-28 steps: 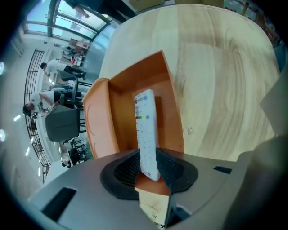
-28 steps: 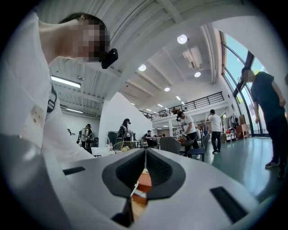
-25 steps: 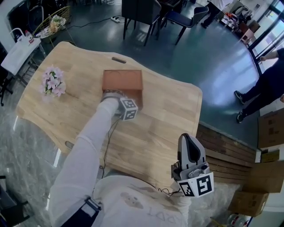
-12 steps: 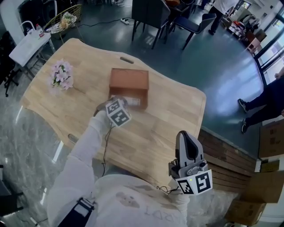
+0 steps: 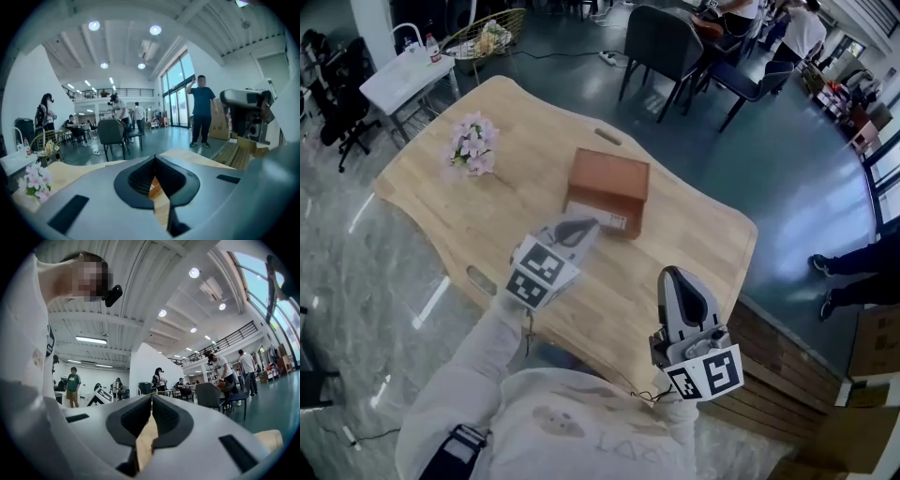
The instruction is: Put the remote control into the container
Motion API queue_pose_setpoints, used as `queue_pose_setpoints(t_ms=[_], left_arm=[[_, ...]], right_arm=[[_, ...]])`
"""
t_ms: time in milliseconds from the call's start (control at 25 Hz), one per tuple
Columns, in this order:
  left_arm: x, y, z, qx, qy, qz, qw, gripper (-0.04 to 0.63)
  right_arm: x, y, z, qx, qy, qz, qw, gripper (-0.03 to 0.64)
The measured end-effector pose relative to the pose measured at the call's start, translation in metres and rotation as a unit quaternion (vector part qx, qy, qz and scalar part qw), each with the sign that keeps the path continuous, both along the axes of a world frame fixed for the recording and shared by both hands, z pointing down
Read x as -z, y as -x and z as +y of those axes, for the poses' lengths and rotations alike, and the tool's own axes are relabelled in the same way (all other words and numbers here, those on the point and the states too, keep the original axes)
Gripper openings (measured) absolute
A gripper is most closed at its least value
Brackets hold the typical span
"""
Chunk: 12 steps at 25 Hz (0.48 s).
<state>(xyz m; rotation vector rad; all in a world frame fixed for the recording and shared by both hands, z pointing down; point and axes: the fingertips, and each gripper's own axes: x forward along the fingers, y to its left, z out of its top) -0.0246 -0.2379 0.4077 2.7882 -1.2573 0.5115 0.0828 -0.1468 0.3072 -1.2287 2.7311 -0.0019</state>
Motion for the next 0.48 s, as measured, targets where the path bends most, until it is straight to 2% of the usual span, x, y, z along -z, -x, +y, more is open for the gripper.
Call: queue_pose_setpoints(t_ms=[120, 320, 480], left_arm=[[0.040, -0.001, 0.033, -0.026, -0.036, 0.023, 0.9988, 0.012], [0.083, 0.001, 0.085, -0.068, -0.042, 0.102, 0.9916, 0.012], [0.099, 0.006, 0.102, -0.068, -0.056, 0.117, 0.9893, 0.012]], right_arm=[[0.000, 0.019, 0.001, 0.026, -0.001, 0.008, 1.000, 0.018], [0.004, 0.046, 0.001, 0.059, -0.015, 0.034, 0.998, 0.017], [0.010, 0.056, 0.003, 0.074, -0.024, 0.042, 0.996, 0.018]])
